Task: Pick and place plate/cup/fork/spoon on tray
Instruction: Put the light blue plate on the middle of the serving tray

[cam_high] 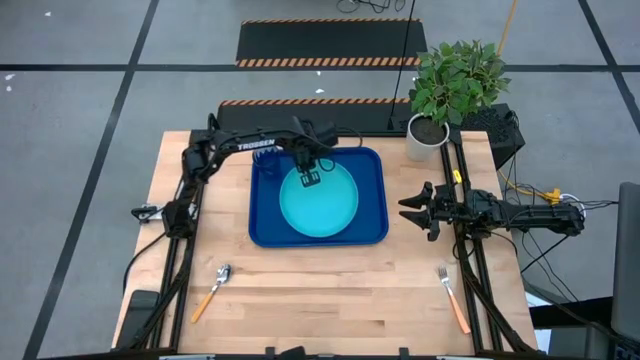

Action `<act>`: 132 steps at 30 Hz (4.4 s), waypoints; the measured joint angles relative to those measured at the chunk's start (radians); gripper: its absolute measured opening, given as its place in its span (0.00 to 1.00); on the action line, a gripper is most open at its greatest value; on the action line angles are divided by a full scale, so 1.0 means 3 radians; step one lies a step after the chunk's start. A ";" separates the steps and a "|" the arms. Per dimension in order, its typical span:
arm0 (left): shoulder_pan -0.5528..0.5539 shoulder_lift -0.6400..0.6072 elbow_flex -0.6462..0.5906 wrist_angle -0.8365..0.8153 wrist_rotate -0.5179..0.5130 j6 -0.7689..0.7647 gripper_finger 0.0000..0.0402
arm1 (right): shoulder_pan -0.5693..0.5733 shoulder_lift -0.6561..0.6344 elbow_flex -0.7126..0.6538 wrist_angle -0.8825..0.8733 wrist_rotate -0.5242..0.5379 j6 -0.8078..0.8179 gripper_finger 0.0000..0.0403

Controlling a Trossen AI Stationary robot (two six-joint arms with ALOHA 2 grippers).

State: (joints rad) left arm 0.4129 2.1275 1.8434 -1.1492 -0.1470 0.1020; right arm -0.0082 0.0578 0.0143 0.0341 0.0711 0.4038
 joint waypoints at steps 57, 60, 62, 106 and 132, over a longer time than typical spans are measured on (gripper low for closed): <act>-0.0322 0.0017 -0.0002 0.0146 0.0008 -0.0199 0.25 | 0.0000 0.0015 0.0000 -0.0009 0.0004 0.0013 0.45; -0.0453 0.0016 0.0050 0.0124 0.0010 -0.0287 0.25 | 0.0000 0.0015 0.0000 -0.0009 0.0004 0.0013 0.45; -0.0557 0.0017 0.0146 0.0125 0.0026 -0.0311 0.25 | 0.0000 0.0015 0.0000 -0.0009 0.0005 0.0011 0.45; -0.1549 0.0466 0.0480 0.0967 0.0662 -0.0347 0.25 | 0.0013 0.0015 0.0000 0.0003 -0.0074 0.0097 0.45; -0.1394 0.0635 0.0275 0.1076 0.0663 -0.0345 0.25 | 0.0013 0.0039 0.0000 0.0018 -0.0078 0.0089 0.45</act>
State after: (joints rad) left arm -0.0051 2.3180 1.9259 -0.8264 0.0518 -0.0013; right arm -0.0044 0.0696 0.0143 0.0395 0.0479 0.4305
